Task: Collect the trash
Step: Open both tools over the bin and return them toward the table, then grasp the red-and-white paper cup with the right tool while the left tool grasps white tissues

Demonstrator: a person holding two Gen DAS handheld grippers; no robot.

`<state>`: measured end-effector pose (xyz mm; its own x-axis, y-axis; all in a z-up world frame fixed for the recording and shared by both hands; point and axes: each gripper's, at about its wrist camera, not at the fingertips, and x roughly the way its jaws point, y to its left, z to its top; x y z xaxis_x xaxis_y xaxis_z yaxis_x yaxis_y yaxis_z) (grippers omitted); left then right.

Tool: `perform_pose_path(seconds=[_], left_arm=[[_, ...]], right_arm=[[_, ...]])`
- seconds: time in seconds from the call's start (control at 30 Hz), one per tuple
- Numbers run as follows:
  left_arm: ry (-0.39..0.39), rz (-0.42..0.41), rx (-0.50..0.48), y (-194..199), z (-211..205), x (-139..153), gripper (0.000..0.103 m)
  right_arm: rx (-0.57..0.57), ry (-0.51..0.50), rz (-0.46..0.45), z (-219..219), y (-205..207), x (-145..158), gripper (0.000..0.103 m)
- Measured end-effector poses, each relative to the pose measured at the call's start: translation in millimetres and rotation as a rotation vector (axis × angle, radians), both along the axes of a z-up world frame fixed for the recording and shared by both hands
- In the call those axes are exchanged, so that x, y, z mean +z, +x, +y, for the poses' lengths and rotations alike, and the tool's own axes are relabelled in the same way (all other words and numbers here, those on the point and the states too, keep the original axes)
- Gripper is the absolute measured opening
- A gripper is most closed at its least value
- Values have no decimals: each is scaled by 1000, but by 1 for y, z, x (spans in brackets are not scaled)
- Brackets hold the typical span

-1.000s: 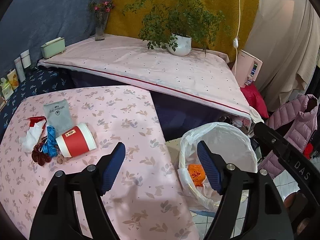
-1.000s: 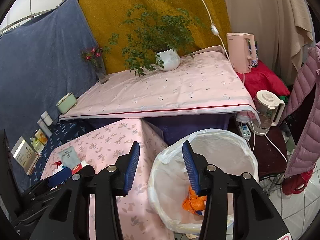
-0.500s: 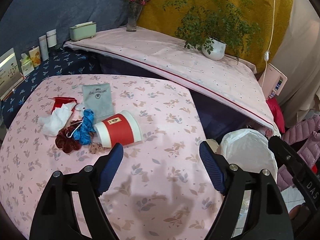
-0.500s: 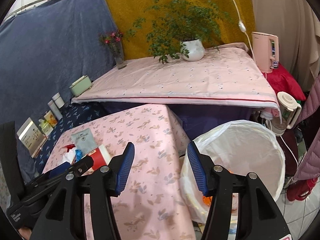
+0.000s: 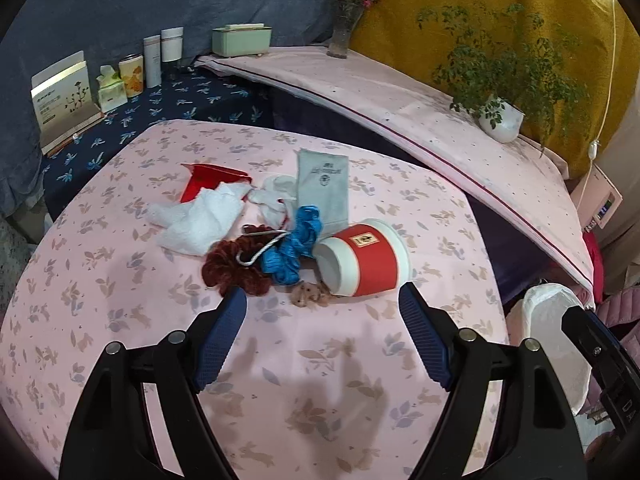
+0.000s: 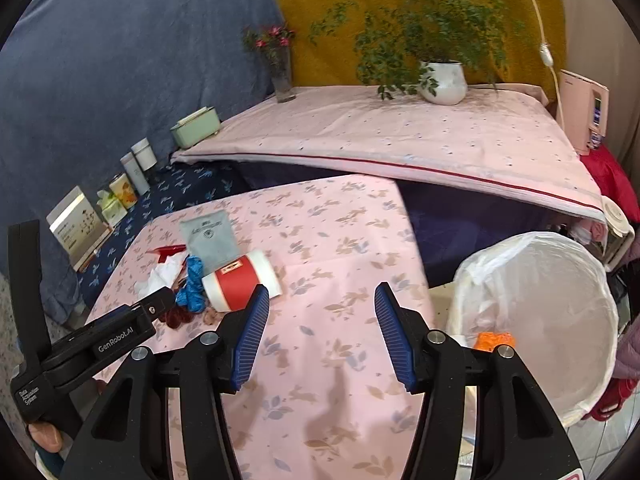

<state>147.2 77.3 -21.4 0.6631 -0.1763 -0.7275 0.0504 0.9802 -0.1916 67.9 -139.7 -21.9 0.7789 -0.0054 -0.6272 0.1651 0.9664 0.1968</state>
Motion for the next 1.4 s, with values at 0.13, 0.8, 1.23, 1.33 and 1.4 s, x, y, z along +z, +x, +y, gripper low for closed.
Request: perform_pose_path(seconds=[0.13, 0.8, 1.23, 1.33, 1.4], left_arm=[[18, 8, 50, 6, 26, -8, 75], [26, 98, 199, 68, 124, -47, 75], [-19, 153, 147, 114, 124, -71, 63], [-29, 159, 125, 115, 119, -74, 50], [-31, 161, 106, 114, 114, -74, 39]], right_arm=[[44, -16, 25, 24, 12, -8, 54], [132, -59, 152, 109, 91, -60, 54], [125, -108, 184, 129, 128, -81, 54], [120, -107, 191, 127, 130, -85, 47], [116, -114, 192, 125, 130, -87, 39]])
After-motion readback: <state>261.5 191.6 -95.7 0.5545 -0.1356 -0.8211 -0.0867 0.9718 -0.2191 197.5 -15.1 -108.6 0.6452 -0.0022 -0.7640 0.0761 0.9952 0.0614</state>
